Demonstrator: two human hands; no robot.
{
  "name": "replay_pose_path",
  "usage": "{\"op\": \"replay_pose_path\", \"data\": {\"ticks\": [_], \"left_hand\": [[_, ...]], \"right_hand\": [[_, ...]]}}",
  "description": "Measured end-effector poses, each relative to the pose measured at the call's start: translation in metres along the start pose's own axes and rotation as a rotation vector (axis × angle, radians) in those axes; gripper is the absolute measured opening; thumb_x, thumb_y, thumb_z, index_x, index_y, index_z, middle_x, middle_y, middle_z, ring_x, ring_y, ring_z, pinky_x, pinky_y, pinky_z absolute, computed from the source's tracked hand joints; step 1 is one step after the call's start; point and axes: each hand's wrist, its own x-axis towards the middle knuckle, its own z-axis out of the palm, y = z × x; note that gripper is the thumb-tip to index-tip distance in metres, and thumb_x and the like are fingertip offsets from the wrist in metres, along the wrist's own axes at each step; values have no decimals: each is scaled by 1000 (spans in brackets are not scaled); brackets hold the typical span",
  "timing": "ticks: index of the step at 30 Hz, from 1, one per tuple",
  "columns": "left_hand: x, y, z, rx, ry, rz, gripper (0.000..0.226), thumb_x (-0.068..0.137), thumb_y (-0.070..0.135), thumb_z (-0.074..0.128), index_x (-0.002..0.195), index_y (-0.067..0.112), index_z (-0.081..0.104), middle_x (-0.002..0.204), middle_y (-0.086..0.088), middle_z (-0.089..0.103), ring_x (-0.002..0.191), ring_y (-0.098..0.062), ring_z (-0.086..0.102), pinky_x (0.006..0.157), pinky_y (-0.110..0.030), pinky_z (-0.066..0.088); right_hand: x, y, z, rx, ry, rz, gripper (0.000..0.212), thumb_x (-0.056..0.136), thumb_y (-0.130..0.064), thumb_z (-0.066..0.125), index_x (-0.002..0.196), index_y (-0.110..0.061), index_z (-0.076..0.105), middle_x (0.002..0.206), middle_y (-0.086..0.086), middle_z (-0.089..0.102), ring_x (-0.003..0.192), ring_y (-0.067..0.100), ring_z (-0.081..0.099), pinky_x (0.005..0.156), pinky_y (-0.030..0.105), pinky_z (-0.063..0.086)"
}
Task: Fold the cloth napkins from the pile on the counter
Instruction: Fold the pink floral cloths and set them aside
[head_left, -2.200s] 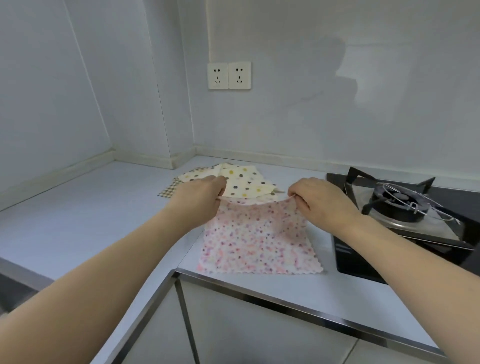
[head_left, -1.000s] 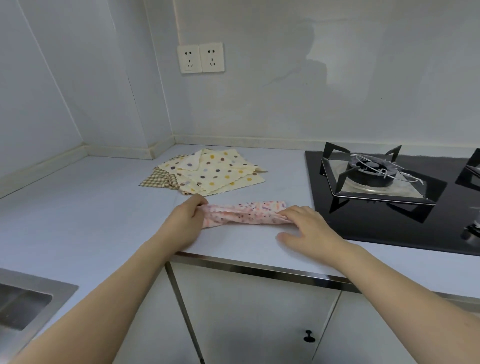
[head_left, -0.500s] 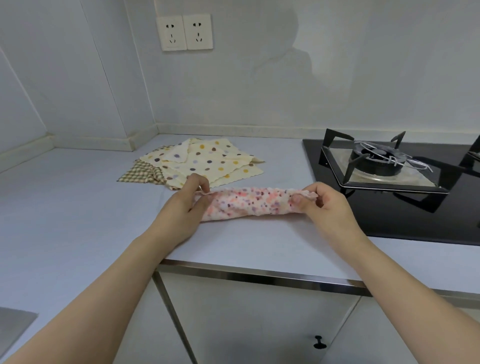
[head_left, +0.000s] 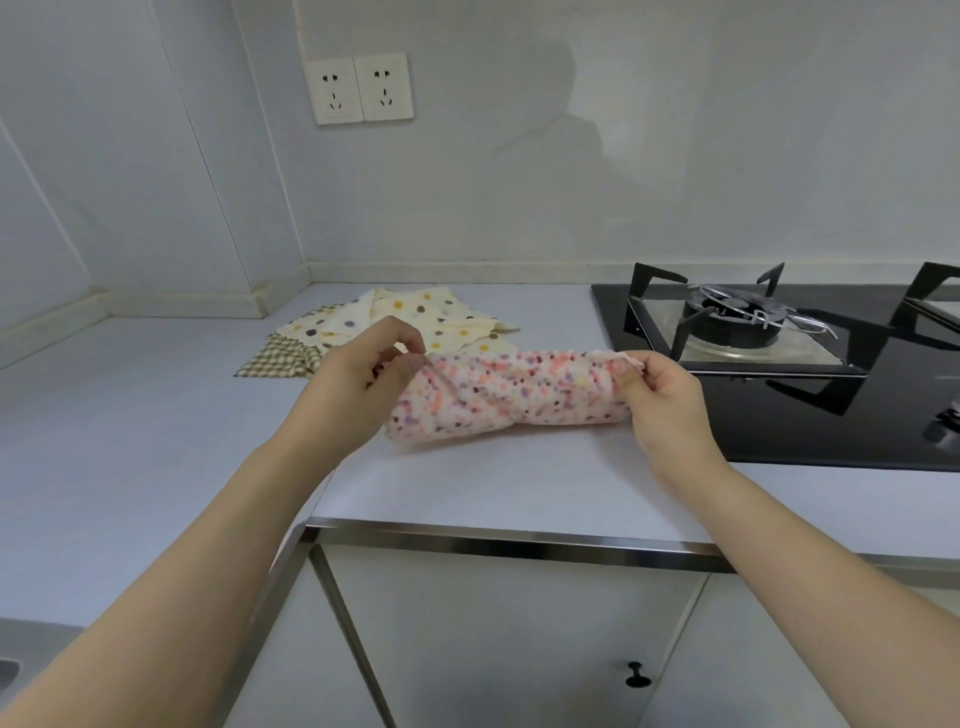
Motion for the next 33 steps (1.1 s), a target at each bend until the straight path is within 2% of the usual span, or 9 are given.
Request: {"op": "replay_pose_path", "data": {"ticks": [3,6,8,11,15,21,26,30,33], "left_hand": [[7,16,-15,-88,-67,1,17,97,17,56,84,28,58,60,3,50,53,-14,43,49,-24,42],[12,26,-37,-532,-149,-98,17,92,8,63,79,20,61,66,-4,50,55,-19,45,48,-26,41],[14,25,-48,-659,-197,-168,14,88,6,66,80,17,61,69,-3,53,57,-15,48,51,-22,41],[12,9,-44,-378,-212,-227,15,91,2,62,80,12,63,68,1,58,64,-14,54,57,-23,50],[8,-17,-22,-12,-177,-296,9,92,9,63,85,15,64,78,-6,62,63,-15,55,60,-24,52],[-4,-31,15,111,-16,-371,8,94,25,60,101,21,58,87,-4,66,75,-16,62,61,-24,46],[-4,-40,18,44,119,-338,6,94,17,59,96,20,64,89,-3,67,82,-17,63,64,-17,45],[5,-51,18,50,177,-351,14,96,11,53,102,18,63,99,1,65,79,-4,58,57,-9,40],[6,-55,18,144,199,-342,26,97,7,45,119,16,57,114,0,59,89,-8,56,68,-11,41]], "right_hand": [[15,-27,2,8,71,-51,16,98,-16,52,101,-13,67,93,-5,69,85,6,63,85,32,51],[33,-60,1,15,58,-132,13,97,-18,53,97,-14,66,89,-3,66,82,10,60,74,27,50],[37,-64,2,-105,-34,-112,13,97,-19,54,96,-14,66,90,-2,65,83,12,59,66,24,50],[32,-49,5,-312,-121,-74,13,96,-19,54,97,-14,66,91,-3,64,83,11,58,74,29,48],[30,-35,11,-346,-132,-72,12,95,-17,56,99,-13,67,94,-5,65,84,4,55,75,21,43],[44,-3,17,-581,-177,-13,12,94,-16,57,99,-10,67,100,2,64,97,22,58,81,29,40],[58,4,24,-614,-167,-53,13,96,-19,53,99,-12,64,100,1,62,92,19,56,77,28,37],[73,7,35,-706,-208,-80,15,98,-21,49,95,-15,62,91,1,61,84,23,58,63,31,44],[84,14,47,-824,-243,-89,16,98,-22,46,100,-16,61,93,2,62,86,24,59,73,34,49]]}}
